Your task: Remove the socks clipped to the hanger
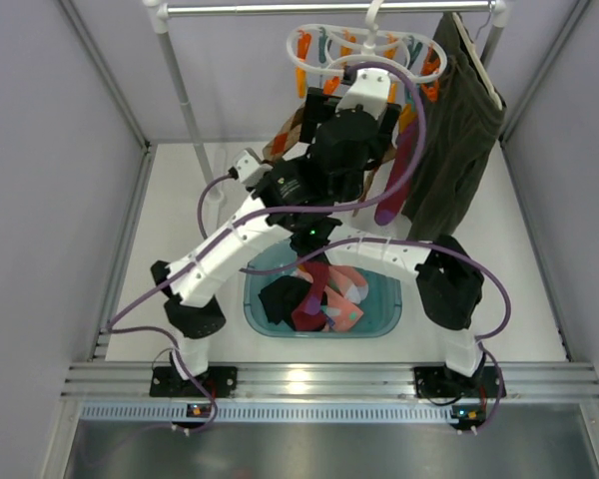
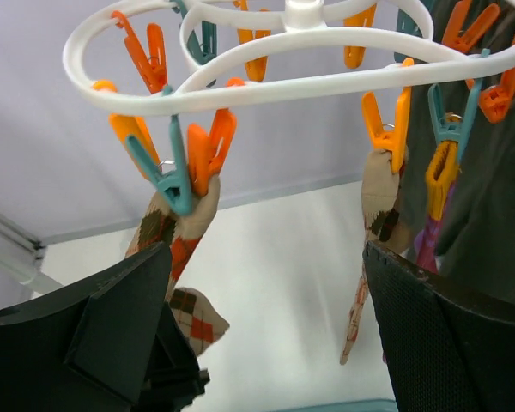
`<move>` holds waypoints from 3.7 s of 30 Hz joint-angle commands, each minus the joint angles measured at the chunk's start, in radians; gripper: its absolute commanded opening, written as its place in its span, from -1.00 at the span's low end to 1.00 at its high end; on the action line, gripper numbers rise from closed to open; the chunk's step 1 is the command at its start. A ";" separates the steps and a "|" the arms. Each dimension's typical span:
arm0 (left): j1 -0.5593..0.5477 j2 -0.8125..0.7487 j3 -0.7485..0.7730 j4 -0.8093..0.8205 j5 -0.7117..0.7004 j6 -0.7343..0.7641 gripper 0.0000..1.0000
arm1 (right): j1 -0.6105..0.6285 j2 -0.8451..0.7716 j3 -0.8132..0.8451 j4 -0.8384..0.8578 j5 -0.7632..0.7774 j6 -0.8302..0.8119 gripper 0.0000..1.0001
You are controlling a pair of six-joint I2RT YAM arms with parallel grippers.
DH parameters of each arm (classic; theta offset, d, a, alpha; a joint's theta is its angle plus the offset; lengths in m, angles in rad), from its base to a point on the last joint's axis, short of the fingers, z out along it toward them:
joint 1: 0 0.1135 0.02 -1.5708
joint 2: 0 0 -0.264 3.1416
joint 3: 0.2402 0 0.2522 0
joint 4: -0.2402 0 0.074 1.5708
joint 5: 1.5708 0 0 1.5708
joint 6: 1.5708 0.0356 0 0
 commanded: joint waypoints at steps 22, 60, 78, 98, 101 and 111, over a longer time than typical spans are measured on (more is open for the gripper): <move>0.146 0.295 0.141 0.455 -0.166 0.475 0.35 | 0.033 -0.038 -0.070 0.026 -0.132 -0.065 -1.00; 0.144 -0.058 -0.296 0.535 0.092 0.185 0.10 | 0.013 -0.634 -0.593 -0.024 -0.462 0.285 -1.00; 0.061 -0.418 -0.618 0.449 0.236 -0.042 0.96 | 0.012 -0.889 -0.833 -0.588 -0.703 0.850 -1.00; -0.006 -1.148 -1.370 0.245 0.353 -0.453 0.97 | -0.034 -0.766 -0.750 -0.755 -0.720 1.038 0.68; -0.006 -1.201 -1.373 0.204 0.339 -0.459 0.97 | -0.034 -0.866 -0.696 -0.897 -0.682 1.001 0.99; -0.006 -1.203 -1.391 0.172 0.419 -0.464 0.97 | -0.170 -1.027 -0.555 -0.873 -0.389 0.921 0.99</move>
